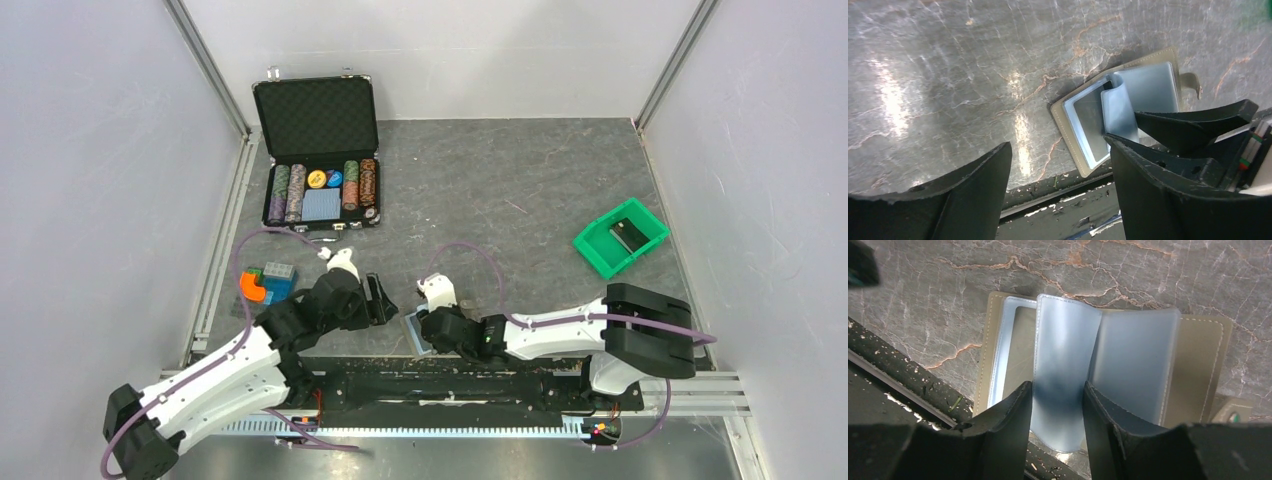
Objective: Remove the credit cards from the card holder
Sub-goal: Remove the credit card from the card holder.
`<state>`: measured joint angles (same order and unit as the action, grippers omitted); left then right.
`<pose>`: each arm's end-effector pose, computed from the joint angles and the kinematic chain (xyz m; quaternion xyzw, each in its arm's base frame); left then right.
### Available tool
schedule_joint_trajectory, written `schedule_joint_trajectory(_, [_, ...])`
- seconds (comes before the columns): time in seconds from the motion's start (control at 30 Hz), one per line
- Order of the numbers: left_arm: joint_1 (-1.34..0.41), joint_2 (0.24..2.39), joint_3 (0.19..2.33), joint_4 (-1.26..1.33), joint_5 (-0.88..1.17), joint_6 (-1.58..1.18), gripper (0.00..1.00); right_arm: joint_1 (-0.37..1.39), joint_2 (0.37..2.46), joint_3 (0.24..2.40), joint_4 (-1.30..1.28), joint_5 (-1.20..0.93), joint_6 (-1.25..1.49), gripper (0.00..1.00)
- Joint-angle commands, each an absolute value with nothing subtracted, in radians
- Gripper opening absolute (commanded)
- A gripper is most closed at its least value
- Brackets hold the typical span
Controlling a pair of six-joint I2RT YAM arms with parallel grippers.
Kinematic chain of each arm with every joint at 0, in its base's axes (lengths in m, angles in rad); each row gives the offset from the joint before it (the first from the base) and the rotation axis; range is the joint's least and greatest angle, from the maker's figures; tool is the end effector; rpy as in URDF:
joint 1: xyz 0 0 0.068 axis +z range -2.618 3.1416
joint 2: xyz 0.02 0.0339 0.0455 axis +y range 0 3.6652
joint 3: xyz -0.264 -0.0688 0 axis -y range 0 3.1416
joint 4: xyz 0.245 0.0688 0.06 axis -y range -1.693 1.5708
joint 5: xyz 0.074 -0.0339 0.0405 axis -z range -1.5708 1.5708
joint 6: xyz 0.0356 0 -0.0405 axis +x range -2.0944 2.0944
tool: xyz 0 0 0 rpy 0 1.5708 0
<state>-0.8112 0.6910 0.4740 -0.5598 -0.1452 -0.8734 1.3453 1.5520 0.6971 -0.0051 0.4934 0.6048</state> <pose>0.1047 -0.1028 0.2110 -0.0566 0.9185 -0.2432 0.3066 0.0812 0.2787 0.1521 -0.2497 0.8783 0.1508 0.3788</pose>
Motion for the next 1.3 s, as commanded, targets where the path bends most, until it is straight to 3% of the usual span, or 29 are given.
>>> schedule_joint_trajectory(0.0, [-0.813, 0.759, 0.459, -0.424, -0.051, -0.868, 0.76, 1.331, 1.496, 0.660, 0.090, 0.513, 0.672, 0.42])
schedule_joint_trajectory(0.5, [-0.813, 0.996, 0.454, -0.194, 0.099, -0.832, 0.45, 1.240, 1.365, 0.425, 0.381, 0.335, 0.754, 0.34])
schedule_joint_trajectory(1.1, [-0.815, 1.329, 0.581, -0.066, 0.176, -0.766, 0.34, 1.200, 1.301, 0.341, 0.485, 0.257, 0.773, 0.33])
schedule_joint_trajectory(1.27, [-0.814, 1.330, 0.566, -0.009, 0.239, -0.784, 0.34, 1.198, 1.297, 0.346, 0.476, 0.253, 0.767, 0.40])
